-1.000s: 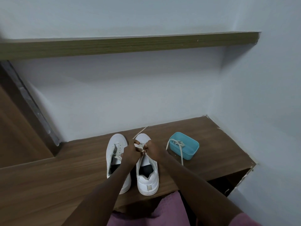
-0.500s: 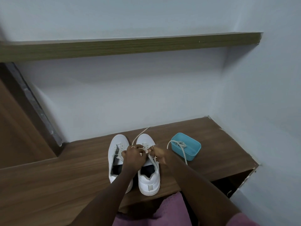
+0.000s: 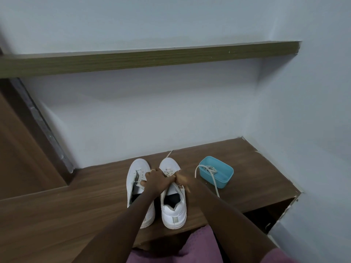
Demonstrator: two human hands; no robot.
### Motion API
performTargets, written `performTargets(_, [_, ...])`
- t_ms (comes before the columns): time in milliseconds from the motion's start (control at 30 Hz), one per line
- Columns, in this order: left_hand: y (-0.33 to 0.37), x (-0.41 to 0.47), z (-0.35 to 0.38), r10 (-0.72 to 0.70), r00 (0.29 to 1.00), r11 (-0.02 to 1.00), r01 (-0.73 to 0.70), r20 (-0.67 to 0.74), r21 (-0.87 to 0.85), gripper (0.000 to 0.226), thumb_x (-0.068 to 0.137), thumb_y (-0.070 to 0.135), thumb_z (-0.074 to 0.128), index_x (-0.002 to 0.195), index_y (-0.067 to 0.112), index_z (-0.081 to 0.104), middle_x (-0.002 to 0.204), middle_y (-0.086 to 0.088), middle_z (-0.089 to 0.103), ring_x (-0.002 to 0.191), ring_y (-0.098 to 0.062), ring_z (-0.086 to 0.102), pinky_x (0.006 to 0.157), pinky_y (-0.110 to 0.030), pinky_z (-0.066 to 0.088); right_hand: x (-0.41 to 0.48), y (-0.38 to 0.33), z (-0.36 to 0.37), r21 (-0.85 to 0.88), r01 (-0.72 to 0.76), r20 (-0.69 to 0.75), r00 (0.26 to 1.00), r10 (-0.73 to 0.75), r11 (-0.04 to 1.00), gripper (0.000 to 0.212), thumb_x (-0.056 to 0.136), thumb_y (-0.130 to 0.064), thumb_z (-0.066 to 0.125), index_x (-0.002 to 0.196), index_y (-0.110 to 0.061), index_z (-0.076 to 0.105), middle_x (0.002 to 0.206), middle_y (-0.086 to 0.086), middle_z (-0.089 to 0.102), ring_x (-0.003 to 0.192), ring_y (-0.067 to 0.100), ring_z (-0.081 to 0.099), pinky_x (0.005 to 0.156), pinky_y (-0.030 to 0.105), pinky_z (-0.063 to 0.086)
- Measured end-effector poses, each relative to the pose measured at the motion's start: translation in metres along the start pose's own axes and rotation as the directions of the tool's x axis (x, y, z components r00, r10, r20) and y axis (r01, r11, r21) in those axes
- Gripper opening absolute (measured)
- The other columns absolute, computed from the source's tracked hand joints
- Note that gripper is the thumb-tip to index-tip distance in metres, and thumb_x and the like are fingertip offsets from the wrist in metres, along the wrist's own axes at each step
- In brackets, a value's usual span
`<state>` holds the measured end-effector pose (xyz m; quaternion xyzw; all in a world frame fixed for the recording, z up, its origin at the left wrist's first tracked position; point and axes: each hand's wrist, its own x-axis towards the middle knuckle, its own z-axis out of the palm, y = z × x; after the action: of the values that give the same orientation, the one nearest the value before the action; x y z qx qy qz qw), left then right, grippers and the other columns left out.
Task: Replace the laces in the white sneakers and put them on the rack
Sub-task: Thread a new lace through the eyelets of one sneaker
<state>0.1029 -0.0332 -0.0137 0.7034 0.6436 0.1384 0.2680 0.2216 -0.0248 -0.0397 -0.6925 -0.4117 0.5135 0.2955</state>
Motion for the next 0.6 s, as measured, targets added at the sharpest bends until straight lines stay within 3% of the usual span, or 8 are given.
performTargets(33, [0.002, -0.002, -0.005, -0.022, 0.997, 0.986, 0.034, 0.074, -0.162, 0.041, 0.077, 0.046, 0.055, 0.077, 0.006, 0.066, 0.09, -0.007, 0.059, 0.092, -0.023, 0.051, 0.092, -0.038, 0.039, -0.002, -0.001, 0.0, -0.032, -0.003, 0.007, 1.0, 0.003, 0.999, 0.03, 0.096, -0.013, 0.044, 0.067, -0.024, 0.041, 0.07, -0.006, 0.043, 0.06, 0.005, 0.041, 0.055, 0.016, 0.036])
performTargets(100, [0.006, -0.006, -0.015, -0.067, 0.988, 0.866, 0.127, 0.141, -0.483, 0.03, 0.07, 0.036, 0.047, 0.054, 0.012, 0.049, 0.059, 0.001, 0.05, 0.064, -0.017, 0.043, 0.069, -0.032, 0.038, 0.0, -0.001, 0.0, -0.06, -0.012, -0.002, 1.0, 0.012, 0.998, 0.029, 0.092, -0.01, 0.049, 0.065, -0.02, 0.045, 0.068, -0.002, 0.045, 0.058, 0.008, 0.042, 0.056, 0.02, 0.037])
performTargets(167, [0.012, -0.005, -0.026, -0.141, 0.977, 0.68, 0.211, 0.158, -0.702, 0.029, 0.08, 0.019, 0.045, 0.052, 0.013, 0.04, 0.053, 0.004, 0.045, 0.059, -0.014, 0.035, 0.059, -0.027, 0.028, 0.0, 0.0, -0.001, -0.064, -0.016, -0.023, 1.0, 0.015, 0.998, 0.027, 0.088, -0.007, 0.053, 0.063, -0.015, 0.047, 0.065, 0.002, 0.045, 0.056, 0.012, 0.042, 0.055, 0.023, 0.035])
performTargets(233, [0.011, 0.0, -0.039, -0.163, 0.973, 0.556, 0.23, 0.166, -0.799, 0.032, 0.085, 0.006, 0.04, 0.054, 0.015, 0.036, 0.057, 0.004, 0.045, 0.06, -0.012, 0.034, 0.057, -0.026, 0.024, 0.002, 0.0, -0.001, -0.108, -0.009, -0.027, 1.0, 0.006, 0.994, 0.029, 0.088, -0.007, 0.054, 0.062, -0.014, 0.043, 0.063, 0.003, 0.042, 0.054, 0.013, 0.038, 0.052, 0.023, 0.033])
performTargets(433, [0.002, 0.016, -0.095, -0.267, 0.964, 0.206, 0.054, -0.003, -0.977, 0.026, 0.091, 0.016, 0.044, 0.065, 0.017, 0.046, 0.064, 0.004, 0.048, 0.063, -0.013, 0.044, 0.058, -0.026, 0.031, 0.0, 0.0, -0.001, -0.161, -0.006, -0.034, 0.999, 0.0, 0.987, 0.033, 0.093, -0.011, 0.05, 0.062, -0.017, 0.041, 0.065, 0.0, 0.042, 0.056, 0.01, 0.039, 0.054, 0.02, 0.036])
performTargets(533, [0.0, 0.021, -0.127, -0.376, 0.916, 0.124, -0.1, -0.14, -0.987, 0.017, 0.1, 0.024, 0.041, 0.091, 0.015, 0.053, 0.089, 0.002, 0.052, 0.08, -0.012, 0.052, 0.07, -0.027, 0.038, -0.002, 0.0, -0.003, -0.196, 0.006, -0.047, 0.999, -0.015, 0.981, 0.033, 0.097, -0.013, 0.047, 0.064, -0.015, 0.041, 0.067, -0.001, 0.042, 0.057, 0.007, 0.04, 0.053, 0.015, 0.034])
performTargets(600, [-0.006, 0.028, -0.151, -0.429, 0.869, 0.165, -0.192, -0.246, -0.967, 0.022, 0.101, 0.025, 0.038, 0.105, 0.014, 0.056, 0.103, 0.001, 0.051, 0.09, -0.013, 0.053, 0.073, -0.028, 0.039, -0.002, 0.001, -0.004, -0.243, 0.01, -0.055, 0.998, -0.024, 0.97, 0.035, 0.098, -0.017, 0.049, 0.064, -0.014, 0.04, 0.066, -0.001, 0.041, 0.056, 0.007, 0.039, 0.05, 0.013, 0.032])
